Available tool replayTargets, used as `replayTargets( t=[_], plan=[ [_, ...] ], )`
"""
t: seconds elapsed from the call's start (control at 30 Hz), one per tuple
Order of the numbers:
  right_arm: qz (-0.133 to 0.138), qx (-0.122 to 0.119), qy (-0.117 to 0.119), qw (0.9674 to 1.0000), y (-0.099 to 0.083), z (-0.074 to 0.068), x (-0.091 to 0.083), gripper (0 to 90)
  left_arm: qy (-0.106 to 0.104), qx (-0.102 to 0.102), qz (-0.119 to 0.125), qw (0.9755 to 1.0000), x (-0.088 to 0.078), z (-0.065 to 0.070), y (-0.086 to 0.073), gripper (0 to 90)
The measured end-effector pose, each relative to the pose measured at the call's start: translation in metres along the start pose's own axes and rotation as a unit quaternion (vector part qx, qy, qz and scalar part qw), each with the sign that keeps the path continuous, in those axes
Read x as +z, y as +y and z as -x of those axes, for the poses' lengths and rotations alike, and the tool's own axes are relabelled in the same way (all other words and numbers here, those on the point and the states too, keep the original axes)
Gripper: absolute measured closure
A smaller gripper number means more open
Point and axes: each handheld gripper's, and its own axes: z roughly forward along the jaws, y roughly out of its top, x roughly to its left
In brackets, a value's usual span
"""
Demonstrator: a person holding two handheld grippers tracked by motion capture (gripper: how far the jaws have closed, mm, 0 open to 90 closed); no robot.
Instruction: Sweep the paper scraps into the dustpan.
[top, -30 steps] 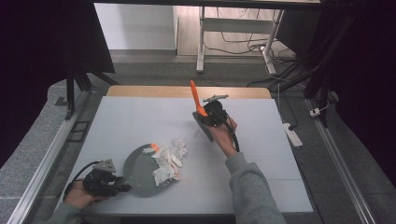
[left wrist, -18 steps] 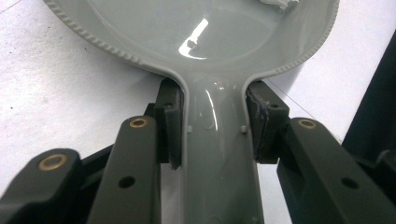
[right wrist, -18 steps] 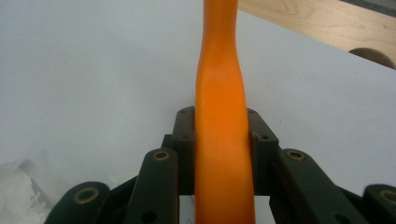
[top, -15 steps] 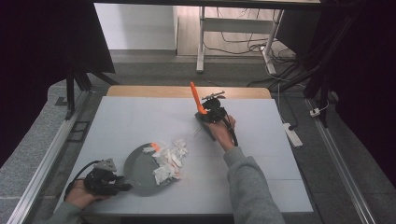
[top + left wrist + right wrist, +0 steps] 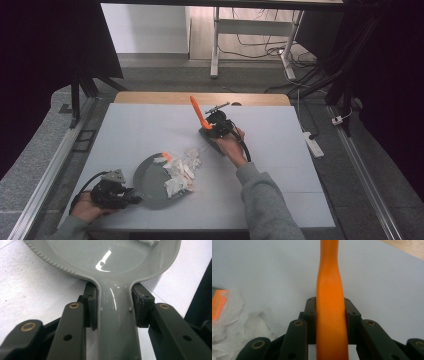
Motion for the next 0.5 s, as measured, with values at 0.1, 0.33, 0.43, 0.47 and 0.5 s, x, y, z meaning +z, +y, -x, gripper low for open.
replayTargets(
  t=[0.1, 0.33, 0.43, 0.47, 0.5],
  plan=[
    [0.003, -0.008, 0.009, 0.9999, -0.004, -0.008, -0.003, 70.6, 0.001, 0.000, 0.000, 1.0000, 0.000, 0.000, 0.000, 61.4],
    [0.005, -0.021, 0.044, 0.9988, -0.010, -0.033, -0.008, 70.6, 0.001, -0.001, 0.001, 1.0000, 0.001, 0.001, 0.001, 61.4],
    [0.006, -0.027, 0.074, 0.9968, -0.011, -0.048, -0.009, 70.6, 0.001, -0.001, 0.001, 1.0000, 0.001, 0.001, 0.002, 61.4],
    [0.006, -0.027, 0.074, 0.9968, -0.011, -0.048, -0.009, 70.6, 0.002, -0.001, 0.001, 1.0000, 0.002, 0.001, 0.002, 61.4],
    [0.009, -0.037, 0.089, 0.9953, -0.012, -0.063, -0.009, 70.5, 0.002, -0.001, 0.001, 1.0000, 0.002, 0.001, 0.002, 61.4]
  ],
)
